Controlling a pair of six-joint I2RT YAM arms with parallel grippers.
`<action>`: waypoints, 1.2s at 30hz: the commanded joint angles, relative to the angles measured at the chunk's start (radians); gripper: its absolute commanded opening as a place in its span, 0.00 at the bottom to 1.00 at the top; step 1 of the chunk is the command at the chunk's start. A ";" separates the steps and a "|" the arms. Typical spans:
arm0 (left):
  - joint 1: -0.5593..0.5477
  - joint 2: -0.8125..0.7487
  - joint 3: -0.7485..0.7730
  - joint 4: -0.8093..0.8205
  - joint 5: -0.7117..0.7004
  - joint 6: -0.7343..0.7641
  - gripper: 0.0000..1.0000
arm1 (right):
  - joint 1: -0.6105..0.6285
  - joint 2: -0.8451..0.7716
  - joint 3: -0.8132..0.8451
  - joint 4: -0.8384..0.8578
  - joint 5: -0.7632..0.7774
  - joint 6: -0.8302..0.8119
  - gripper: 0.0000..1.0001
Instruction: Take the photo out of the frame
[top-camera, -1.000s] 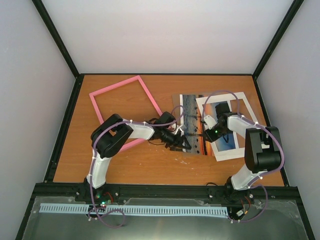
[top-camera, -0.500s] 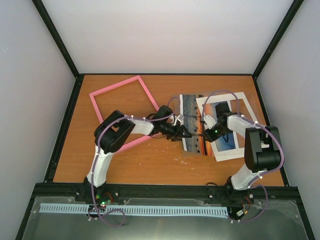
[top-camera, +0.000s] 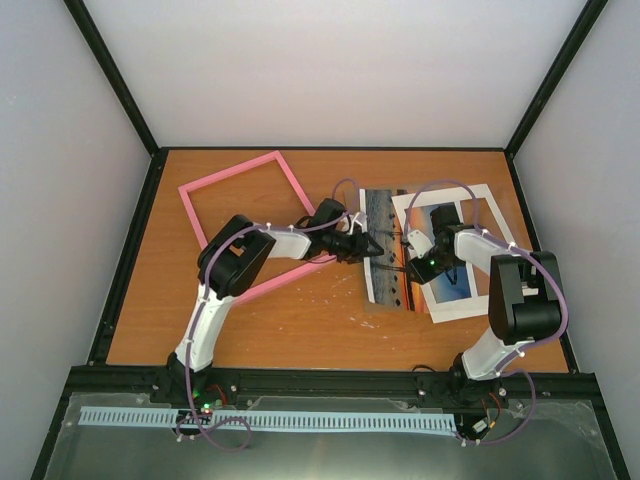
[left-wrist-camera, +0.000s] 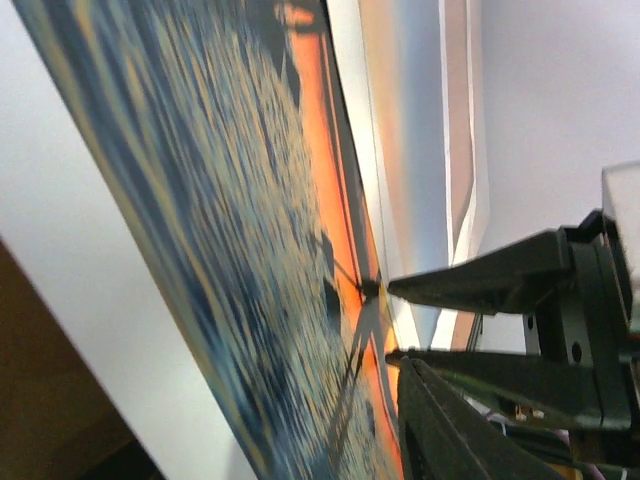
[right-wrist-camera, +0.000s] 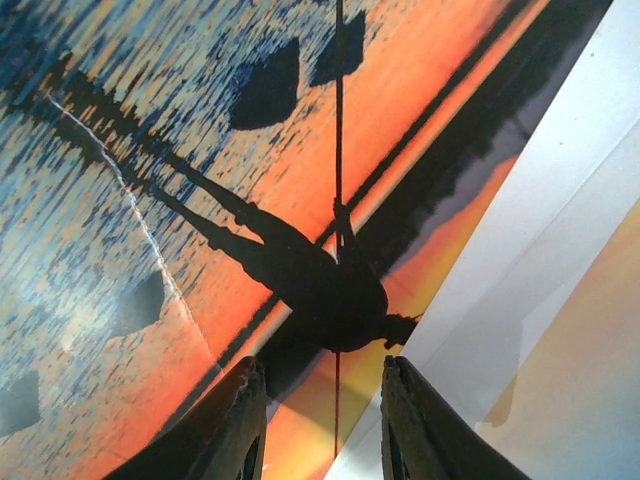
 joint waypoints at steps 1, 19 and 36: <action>0.010 0.040 0.075 -0.013 -0.047 -0.021 0.39 | 0.004 0.048 -0.023 -0.026 0.025 0.004 0.33; 0.040 -0.084 0.072 -0.085 -0.119 0.042 0.01 | -0.008 -0.048 0.002 -0.033 0.049 0.022 0.35; 0.167 -0.668 -0.113 -0.526 -0.202 0.338 0.01 | -0.119 -0.345 0.001 -0.027 -0.106 0.130 0.47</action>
